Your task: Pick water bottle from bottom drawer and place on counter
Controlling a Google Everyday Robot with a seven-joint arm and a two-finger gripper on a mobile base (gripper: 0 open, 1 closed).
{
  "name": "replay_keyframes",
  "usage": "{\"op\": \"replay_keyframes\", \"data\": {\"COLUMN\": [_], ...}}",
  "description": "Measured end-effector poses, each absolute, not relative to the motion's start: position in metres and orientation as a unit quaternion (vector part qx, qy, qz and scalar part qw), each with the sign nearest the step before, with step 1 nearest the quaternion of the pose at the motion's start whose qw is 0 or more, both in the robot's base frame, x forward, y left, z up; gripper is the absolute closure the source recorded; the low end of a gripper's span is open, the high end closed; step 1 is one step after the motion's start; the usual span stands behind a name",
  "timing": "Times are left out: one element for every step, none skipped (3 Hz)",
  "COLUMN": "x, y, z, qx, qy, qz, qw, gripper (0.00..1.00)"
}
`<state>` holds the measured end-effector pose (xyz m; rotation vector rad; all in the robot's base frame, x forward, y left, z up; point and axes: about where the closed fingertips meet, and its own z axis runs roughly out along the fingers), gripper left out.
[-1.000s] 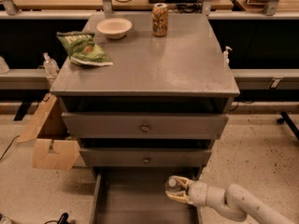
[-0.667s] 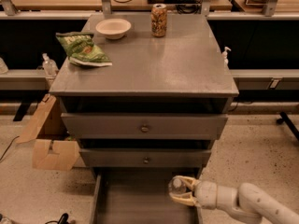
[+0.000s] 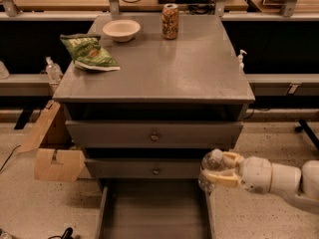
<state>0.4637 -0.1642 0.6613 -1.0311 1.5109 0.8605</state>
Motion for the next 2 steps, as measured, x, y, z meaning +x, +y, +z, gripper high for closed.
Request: {"op": "replay_keyframes", "data": {"x": [0.496, 0.526], "y": [-0.175, -0.179], "z": [0.744, 0.821], "qx": [-0.416, -0.402], "qy": [0.645, 0.659], "qz": [0.343, 0.318], "qw": [0.541, 0.55], "gripper": [1.0, 1.0]}}
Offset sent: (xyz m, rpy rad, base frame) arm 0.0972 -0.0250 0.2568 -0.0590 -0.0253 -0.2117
